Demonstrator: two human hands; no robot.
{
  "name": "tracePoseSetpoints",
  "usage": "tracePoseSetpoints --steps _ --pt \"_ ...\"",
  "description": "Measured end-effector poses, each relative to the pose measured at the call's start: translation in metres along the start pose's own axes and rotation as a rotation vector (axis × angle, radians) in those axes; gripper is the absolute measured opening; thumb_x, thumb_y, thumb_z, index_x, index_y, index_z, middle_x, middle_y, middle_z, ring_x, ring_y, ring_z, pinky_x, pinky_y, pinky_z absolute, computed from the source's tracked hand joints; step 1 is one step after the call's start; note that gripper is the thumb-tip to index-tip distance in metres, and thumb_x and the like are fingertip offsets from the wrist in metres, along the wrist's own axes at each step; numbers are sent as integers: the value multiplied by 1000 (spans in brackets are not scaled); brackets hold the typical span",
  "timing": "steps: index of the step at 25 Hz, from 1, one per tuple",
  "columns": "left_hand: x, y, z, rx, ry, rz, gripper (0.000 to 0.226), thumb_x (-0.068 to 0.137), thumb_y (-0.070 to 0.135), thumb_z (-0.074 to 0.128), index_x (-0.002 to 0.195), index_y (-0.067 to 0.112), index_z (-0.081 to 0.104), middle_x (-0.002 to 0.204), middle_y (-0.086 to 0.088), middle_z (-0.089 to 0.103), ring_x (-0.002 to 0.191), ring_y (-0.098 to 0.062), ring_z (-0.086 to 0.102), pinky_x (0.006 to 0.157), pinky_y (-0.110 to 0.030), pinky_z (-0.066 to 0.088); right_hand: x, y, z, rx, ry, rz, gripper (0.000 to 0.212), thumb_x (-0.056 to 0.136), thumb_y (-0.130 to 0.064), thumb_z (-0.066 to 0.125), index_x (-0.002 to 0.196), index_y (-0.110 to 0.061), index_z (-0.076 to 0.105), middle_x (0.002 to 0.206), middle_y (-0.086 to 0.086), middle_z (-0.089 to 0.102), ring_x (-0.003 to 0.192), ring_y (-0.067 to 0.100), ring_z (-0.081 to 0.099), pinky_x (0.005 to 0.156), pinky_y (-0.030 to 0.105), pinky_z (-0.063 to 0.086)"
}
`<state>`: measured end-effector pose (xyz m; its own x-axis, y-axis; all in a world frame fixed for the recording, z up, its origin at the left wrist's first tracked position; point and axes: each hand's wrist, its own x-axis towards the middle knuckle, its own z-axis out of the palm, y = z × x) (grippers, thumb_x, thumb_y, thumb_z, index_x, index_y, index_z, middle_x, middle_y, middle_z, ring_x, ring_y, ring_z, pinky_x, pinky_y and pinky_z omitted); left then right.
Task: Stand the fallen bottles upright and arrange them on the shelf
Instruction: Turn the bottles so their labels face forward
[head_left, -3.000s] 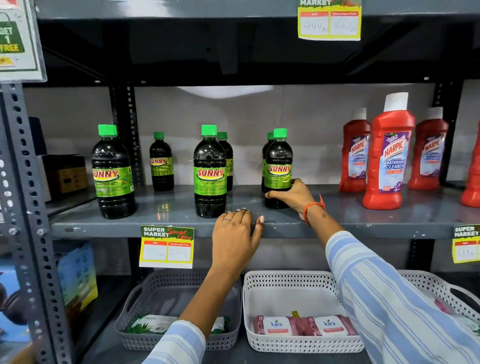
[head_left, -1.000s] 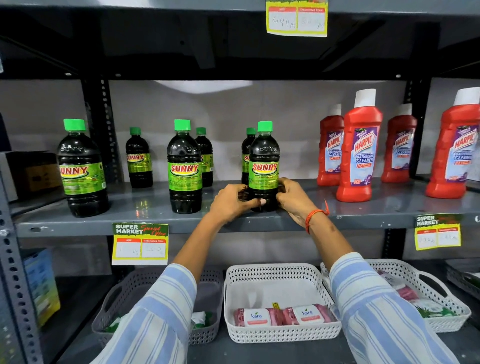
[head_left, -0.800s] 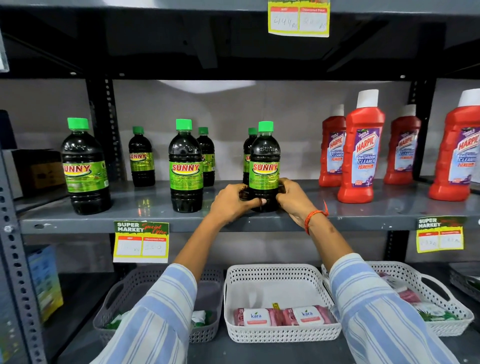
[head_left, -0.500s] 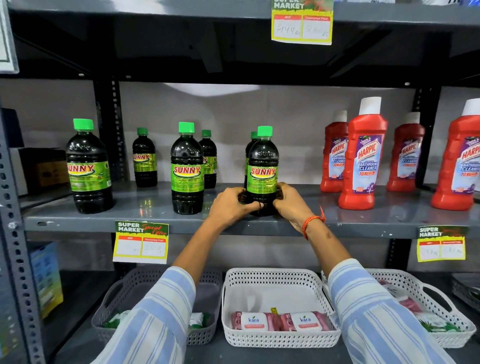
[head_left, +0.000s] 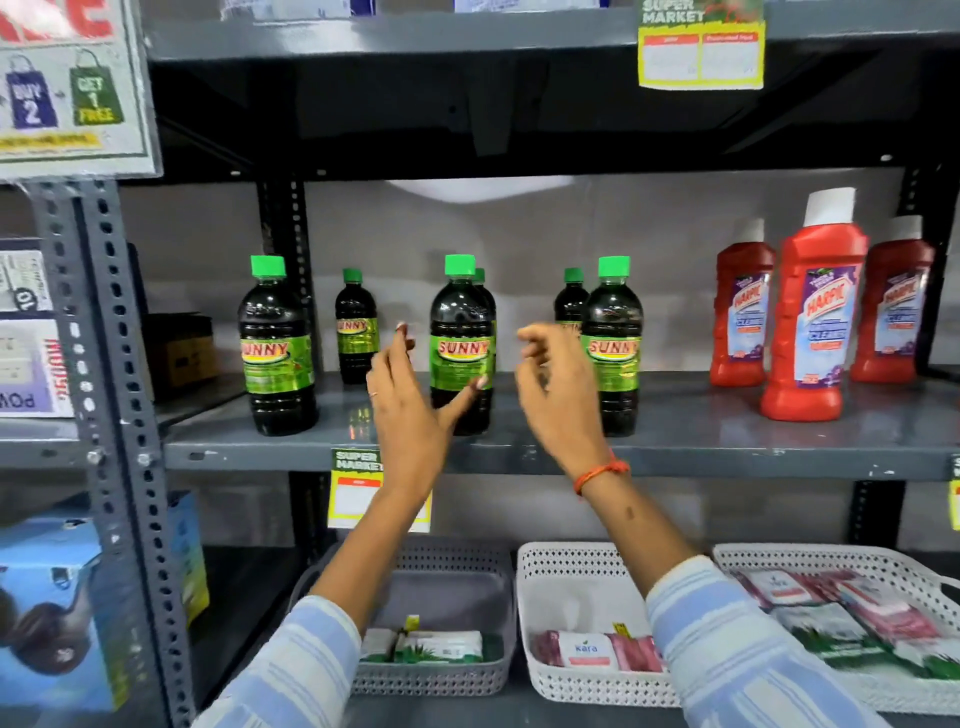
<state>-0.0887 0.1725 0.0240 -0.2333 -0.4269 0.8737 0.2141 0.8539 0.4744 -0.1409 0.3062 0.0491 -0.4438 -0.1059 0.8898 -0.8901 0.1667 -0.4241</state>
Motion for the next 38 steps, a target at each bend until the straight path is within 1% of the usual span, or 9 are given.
tracePoseSetpoints --steps 3,5,9,19,27,30,33,36,38 --pt "21 -33 -11 -160 -462 -199 83 65 48 77 130 6 48 125 -12 60 113 -22 57 95 -41 48 15 -2 36 -11 -418 380 41 88 -12 52 128 -6 48 127 18 57 113 29 57 101 37 45" --pt "28 -42 -9 -181 -609 -196 62 70 41 78 119 9 58 116 -6 67 105 -19 63 89 -33 51 16 1 43 -24 -507 494 46 88 -15 51 133 -9 43 133 15 58 122 32 54 106 44 43" --pt "33 -50 -8 -159 -590 -140 45 74 33 79 112 13 65 104 -4 72 93 -15 67 78 -23 50 9 -1 47 -4 -476 521 55 87 -15 56 138 -12 36 135 11 57 123 29 55 106 46 43" --pt "29 -46 -8 -175 -607 -205 59 62 54 77 111 22 66 104 1 73 96 -13 67 88 -40 54 1 -8 46 41 -350 529 46 91 -13 52 135 -11 40 133 9 57 116 26 55 86 27 38" --pt "29 -39 -13 -198 -658 -233 53 72 36 79 118 15 62 113 -2 69 103 -14 63 92 -31 50 2 -3 48 59 -371 539 52 91 -14 52 139 -11 36 135 11 55 120 28 54 92 31 43" --pt "27 -32 -29 -265 -522 -246 65 73 32 78 127 6 54 122 -6 63 114 -18 58 98 -33 47 -12 -12 50 97 -69 412 57 86 -12 57 140 -7 38 130 14 55 120 27 52 104 35 42" --pt "20 -42 -59 -91 -118 -57 55 82 25 71 128 2 52 124 -12 60 114 -23 56 99 -36 46 -31 -41 69 28 198 21 43 78 -10 51 121 -2 54 113 12 54 104 22 53 94 22 44" --pt "24 -71 -93 285 125 -67 78 81 34 71 140 -2 34 138 -22 43 127 -35 39 102 -43 37 -30 -69 113 118 -54 -14 31 84 -11 51 113 -3 58 107 13 57 96 21 55 89 33 49" --pt "31 -94 -110 387 -15 -213 87 77 39 74 140 -3 32 139 -25 43 127 -39 39 95 -46 39 -19 -78 147 119 -359 171 35 91 -12 52 124 -2 52 120 19 57 110 31 57 97 41 46"
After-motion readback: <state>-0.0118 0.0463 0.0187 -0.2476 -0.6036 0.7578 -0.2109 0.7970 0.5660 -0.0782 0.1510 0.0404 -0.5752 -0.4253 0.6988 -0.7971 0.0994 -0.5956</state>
